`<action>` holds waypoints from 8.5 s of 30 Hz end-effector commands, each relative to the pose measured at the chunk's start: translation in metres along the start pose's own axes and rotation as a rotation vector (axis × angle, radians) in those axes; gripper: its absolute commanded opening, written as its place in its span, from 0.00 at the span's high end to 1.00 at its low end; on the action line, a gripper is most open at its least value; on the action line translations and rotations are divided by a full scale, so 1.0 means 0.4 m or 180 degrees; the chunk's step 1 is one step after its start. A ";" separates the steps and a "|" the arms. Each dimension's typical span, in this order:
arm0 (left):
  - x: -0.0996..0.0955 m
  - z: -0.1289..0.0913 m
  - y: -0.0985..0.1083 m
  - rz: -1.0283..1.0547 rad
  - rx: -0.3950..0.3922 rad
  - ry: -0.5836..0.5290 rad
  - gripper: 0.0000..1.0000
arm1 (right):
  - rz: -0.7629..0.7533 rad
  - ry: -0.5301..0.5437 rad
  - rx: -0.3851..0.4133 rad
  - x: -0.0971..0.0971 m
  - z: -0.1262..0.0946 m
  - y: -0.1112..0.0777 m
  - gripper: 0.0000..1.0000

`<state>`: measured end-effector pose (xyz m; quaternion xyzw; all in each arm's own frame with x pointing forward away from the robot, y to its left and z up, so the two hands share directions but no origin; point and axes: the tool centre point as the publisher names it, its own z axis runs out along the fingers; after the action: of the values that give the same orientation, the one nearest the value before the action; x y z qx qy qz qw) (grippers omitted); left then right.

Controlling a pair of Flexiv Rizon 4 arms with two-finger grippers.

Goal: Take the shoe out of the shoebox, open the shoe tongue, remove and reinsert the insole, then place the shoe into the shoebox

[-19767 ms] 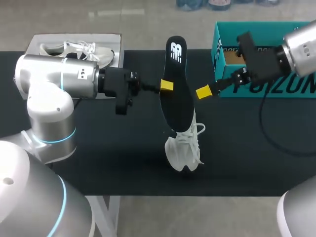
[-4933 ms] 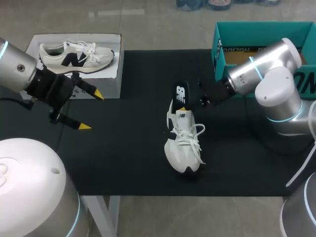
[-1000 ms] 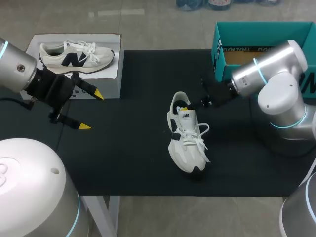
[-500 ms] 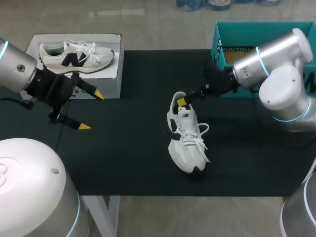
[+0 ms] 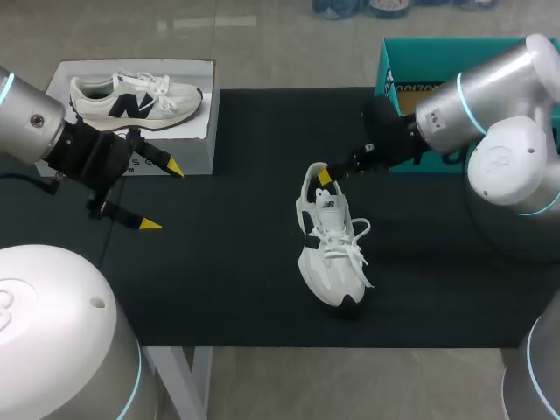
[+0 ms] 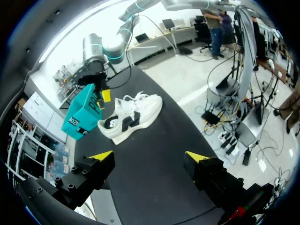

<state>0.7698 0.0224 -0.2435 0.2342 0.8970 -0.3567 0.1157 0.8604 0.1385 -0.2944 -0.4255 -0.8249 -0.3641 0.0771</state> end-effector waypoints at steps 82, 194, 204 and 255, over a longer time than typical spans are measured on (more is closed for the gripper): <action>-0.001 -0.001 0.000 0.0000 -0.0009 0.0011 0.00 | 0.0785 -0.1533 0.0674 -0.114 0.147 -0.058 1.00; -0.001 -0.001 0.000 0.0000 -0.0009 0.0011 0.00 | 0.0532 -0.1717 0.0874 -0.155 0.195 -0.080 1.00; -0.001 -0.001 0.000 0.0000 -0.0009 0.0011 0.00 | 0.0574 -0.1607 0.1031 -0.165 0.269 -0.131 1.00; -0.001 -0.001 0.000 0.0000 -0.0009 0.0011 0.00 | 0.1086 -0.1654 0.1328 -0.068 0.124 -0.050 1.00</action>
<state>0.7697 0.0225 -0.2434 0.2342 0.8970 -0.3566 0.1157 0.8726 0.1466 -0.3532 -0.6102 -0.7906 -0.0501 0.0094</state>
